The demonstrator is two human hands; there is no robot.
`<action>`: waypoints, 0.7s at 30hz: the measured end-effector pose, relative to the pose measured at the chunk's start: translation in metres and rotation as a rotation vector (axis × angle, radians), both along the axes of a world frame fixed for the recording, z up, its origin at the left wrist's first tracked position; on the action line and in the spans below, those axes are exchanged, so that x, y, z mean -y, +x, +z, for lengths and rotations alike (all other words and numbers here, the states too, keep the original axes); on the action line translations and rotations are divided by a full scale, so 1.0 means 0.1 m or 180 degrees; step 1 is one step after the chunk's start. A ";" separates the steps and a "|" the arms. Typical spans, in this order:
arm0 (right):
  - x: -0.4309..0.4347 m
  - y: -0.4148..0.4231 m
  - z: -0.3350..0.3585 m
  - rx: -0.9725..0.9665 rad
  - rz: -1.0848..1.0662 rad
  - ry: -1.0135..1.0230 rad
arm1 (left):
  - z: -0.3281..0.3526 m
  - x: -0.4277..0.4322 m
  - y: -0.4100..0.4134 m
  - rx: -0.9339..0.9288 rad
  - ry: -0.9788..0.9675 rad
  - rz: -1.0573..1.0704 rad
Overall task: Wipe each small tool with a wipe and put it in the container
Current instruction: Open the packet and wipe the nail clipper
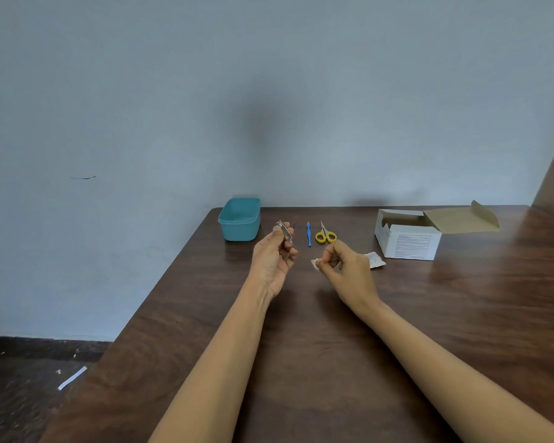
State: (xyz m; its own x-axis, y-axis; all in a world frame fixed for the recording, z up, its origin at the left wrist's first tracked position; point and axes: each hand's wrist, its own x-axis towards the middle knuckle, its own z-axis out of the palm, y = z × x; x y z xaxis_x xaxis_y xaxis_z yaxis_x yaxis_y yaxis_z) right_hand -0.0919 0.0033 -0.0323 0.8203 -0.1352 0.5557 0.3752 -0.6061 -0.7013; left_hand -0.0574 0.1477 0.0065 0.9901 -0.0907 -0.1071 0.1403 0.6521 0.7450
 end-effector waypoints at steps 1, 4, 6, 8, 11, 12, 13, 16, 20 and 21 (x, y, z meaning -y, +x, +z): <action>-0.04 0.05 0.01 0.0018 0.0001 0.0038 | 0.01 -0.05 0.03 0.0015 0.0010 0.0018; -0.12 0.18 0.07 -0.0016 0.0031 0.0233 | 0.04 -0.19 0.10 0.0037 -0.0033 0.0074; -0.15 0.25 0.09 -0.0081 0.0003 0.0408 | 0.06 -0.27 0.15 0.0044 -0.0078 0.0116; -0.17 0.33 0.10 -0.0118 -0.0053 0.0559 | 0.09 -0.34 0.22 0.0030 -0.0090 0.0141; -0.18 0.45 0.10 -0.0162 -0.0107 0.0663 | 0.15 -0.43 0.33 -0.0009 -0.0107 0.0173; -0.19 0.49 0.09 -0.0170 -0.0121 0.0677 | 0.18 -0.45 0.38 -0.0020 -0.0090 0.0179; -0.19 0.51 0.08 -0.0180 -0.0128 0.0697 | 0.20 -0.47 0.41 -0.0023 -0.0069 0.0169; -0.22 0.57 0.05 -0.0199 -0.0103 0.0814 | 0.25 -0.54 0.57 0.0010 -0.0043 0.0068; -0.25 0.62 0.05 -0.0170 -0.0091 0.0907 | 0.33 -0.63 0.79 0.0148 0.0069 -0.0078; -0.24 0.63 0.04 -0.0172 -0.0095 0.0944 | 0.36 -0.65 0.85 0.0173 0.0103 -0.0074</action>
State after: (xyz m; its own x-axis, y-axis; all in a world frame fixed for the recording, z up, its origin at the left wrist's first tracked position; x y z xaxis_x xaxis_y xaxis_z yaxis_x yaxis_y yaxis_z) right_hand -0.0290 0.0271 -0.0279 0.8409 -0.3095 0.4439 0.3176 -0.3819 -0.8679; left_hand 0.0279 0.2128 0.0423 0.9922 -0.1110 -0.0563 0.1137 0.6247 0.7725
